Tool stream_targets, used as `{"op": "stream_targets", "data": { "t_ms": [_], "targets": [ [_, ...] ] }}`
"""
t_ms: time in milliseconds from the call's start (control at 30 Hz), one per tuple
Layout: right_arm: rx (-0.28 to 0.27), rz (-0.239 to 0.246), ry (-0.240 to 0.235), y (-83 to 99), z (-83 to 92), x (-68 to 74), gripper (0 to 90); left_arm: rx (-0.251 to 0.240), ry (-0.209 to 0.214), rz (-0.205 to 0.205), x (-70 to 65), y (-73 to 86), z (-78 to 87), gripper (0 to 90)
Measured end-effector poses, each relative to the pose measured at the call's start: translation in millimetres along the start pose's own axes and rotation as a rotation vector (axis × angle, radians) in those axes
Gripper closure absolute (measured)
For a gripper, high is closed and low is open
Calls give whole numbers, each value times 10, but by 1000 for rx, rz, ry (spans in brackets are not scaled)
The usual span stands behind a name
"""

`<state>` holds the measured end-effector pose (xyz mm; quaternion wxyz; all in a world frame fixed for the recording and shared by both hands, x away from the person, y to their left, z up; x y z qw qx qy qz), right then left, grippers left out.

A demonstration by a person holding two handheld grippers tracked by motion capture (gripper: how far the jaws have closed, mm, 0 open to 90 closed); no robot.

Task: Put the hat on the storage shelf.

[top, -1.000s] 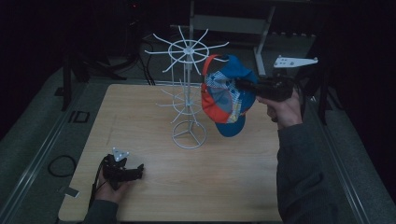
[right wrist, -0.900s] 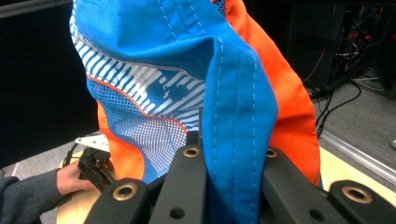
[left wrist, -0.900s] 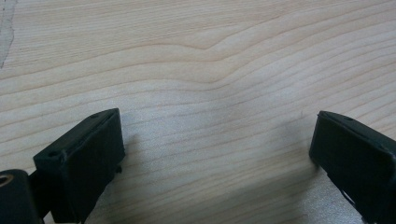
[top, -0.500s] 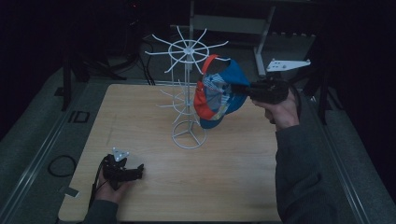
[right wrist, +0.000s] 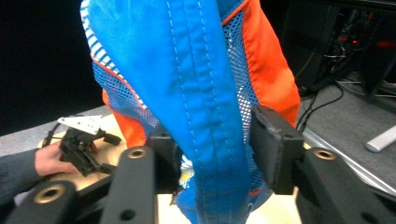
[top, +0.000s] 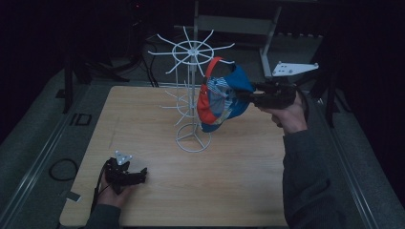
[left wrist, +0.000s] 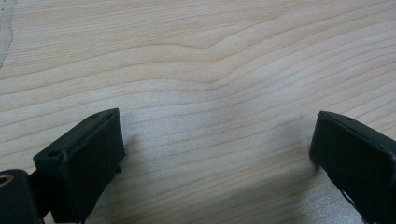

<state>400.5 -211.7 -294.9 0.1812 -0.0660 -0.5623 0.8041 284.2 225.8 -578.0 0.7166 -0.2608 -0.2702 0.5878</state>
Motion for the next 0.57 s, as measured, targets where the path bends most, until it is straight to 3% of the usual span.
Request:
{"op": "stream_targets", "data": {
  "t_ms": [333,567],
  "targets": [
    [35,0,75,57,-20,-10,373,0,0,-1,0,0,0,32],
    [42,-5,91,96,-7,-19,318,-1,0,0,0,0,0,32]
  ]
}}
Point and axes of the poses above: each handheld gripper's, and its own axes: z roughly backward along the jaws, y roughly out of its underside, x roughly to its left, the point moved 1 cm from there along -z, roughly forward along the jaws, and after that the axes turned 7 degrees about -y, right-handed, at the moved point
